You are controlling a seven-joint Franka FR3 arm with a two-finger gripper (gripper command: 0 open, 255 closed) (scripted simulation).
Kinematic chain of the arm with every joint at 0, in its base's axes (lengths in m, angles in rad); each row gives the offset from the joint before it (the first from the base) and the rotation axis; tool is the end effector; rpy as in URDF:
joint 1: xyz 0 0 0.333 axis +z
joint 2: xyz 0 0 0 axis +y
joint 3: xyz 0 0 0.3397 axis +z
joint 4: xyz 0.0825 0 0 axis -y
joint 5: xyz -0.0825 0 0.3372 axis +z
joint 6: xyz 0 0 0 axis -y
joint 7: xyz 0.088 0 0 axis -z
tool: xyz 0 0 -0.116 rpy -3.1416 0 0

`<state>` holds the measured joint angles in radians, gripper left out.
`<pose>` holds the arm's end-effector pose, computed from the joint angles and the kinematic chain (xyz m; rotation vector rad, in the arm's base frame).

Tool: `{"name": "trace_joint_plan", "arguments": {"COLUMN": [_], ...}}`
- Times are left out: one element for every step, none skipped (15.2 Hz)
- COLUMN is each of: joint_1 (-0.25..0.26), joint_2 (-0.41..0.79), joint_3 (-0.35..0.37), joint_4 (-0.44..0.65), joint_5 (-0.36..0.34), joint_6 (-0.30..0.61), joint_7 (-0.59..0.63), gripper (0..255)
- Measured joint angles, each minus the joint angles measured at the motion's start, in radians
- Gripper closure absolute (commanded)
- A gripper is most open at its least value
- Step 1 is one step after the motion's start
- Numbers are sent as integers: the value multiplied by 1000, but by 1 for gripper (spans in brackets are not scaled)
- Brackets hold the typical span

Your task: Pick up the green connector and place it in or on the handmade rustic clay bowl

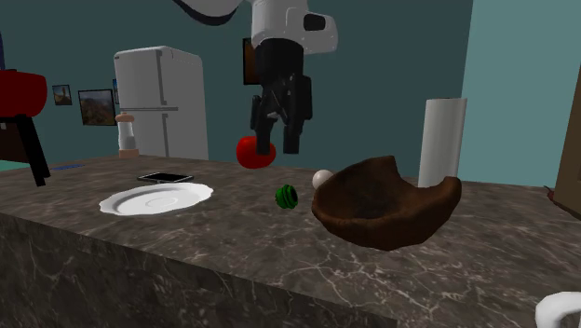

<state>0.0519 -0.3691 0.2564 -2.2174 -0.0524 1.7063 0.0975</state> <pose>0.3547 0.1202 0.5349 2.9518 0.2936 -0.1831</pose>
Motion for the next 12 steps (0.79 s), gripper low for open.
{"name": "trace_joint_plan", "arguments": {"joint_1": [4,8,13,17,22,28,32,37,44,48,49,49], "joint_2": [39,73,106,146,184,213,250,287,315,330,336,341], "joint_3": [17,32,48,62,77,90,101,111,120,125,127,128], "joint_4": [21,39,64,89,115,133,159,181,198,204,199,193], "joint_5": [-6,-14,-20,-32,-42,-52,-66,-81,-91,-97,-99,-101], "joint_6": [13,24,25,36,39,44,48,55,59,65,73,84], "joint_7": [18,34,53,69,88,106,119,135,150,160,164,168], "gripper": [0,0,0,0,0,0,0,0,0,0,0,0]}}
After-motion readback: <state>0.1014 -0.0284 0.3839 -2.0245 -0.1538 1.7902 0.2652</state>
